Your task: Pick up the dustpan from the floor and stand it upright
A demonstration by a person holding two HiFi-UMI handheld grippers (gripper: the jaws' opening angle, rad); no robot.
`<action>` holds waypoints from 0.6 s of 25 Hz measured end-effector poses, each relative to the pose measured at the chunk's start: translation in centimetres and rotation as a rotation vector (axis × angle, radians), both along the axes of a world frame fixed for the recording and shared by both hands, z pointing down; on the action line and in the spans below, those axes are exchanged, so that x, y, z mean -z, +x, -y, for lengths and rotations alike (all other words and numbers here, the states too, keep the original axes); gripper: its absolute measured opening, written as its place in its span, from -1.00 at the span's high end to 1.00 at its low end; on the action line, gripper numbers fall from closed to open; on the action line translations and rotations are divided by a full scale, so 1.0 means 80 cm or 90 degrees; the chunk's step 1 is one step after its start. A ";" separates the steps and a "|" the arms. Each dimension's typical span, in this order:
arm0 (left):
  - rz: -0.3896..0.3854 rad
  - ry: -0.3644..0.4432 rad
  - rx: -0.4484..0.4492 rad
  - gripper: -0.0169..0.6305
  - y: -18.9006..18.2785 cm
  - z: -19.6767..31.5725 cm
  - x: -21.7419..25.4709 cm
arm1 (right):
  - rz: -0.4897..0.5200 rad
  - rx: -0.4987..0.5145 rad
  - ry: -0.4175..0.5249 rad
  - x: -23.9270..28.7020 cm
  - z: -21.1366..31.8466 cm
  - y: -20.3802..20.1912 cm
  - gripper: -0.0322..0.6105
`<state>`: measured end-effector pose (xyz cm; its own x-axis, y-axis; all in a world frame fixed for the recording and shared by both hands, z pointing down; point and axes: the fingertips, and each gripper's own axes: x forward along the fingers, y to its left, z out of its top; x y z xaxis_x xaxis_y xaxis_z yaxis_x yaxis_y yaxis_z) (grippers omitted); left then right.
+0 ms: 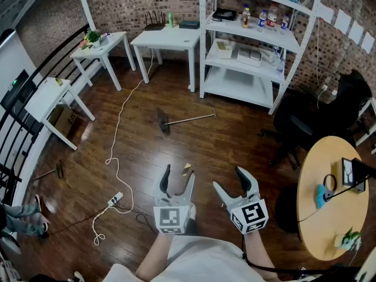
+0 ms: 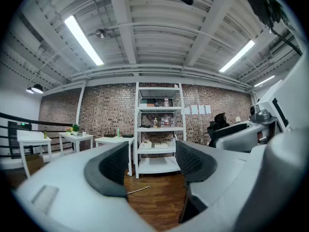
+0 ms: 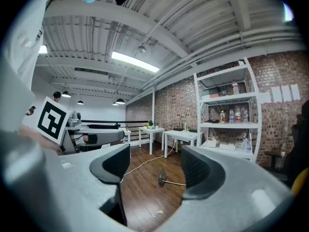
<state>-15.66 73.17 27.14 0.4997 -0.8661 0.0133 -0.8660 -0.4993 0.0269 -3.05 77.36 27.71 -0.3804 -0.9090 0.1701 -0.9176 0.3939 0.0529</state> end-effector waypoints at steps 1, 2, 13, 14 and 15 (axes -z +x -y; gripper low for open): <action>0.003 0.002 -0.003 -0.01 -0.004 0.025 0.002 | -0.001 -0.003 -0.006 -0.001 0.027 -0.003 -0.09; 0.005 0.004 -0.006 -0.01 -0.008 0.050 0.003 | -0.002 -0.006 -0.010 -0.001 0.052 -0.006 -0.09; 0.028 -0.046 -0.025 -0.01 -0.011 0.253 -0.034 | -0.030 -0.031 -0.041 -0.007 0.253 0.016 -0.09; 0.030 -0.054 -0.024 -0.01 -0.007 0.269 -0.040 | -0.030 -0.032 -0.053 -0.015 0.268 0.021 -0.09; 0.032 -0.063 -0.021 -0.01 -0.003 0.286 -0.048 | -0.029 -0.033 -0.068 -0.025 0.287 0.027 -0.09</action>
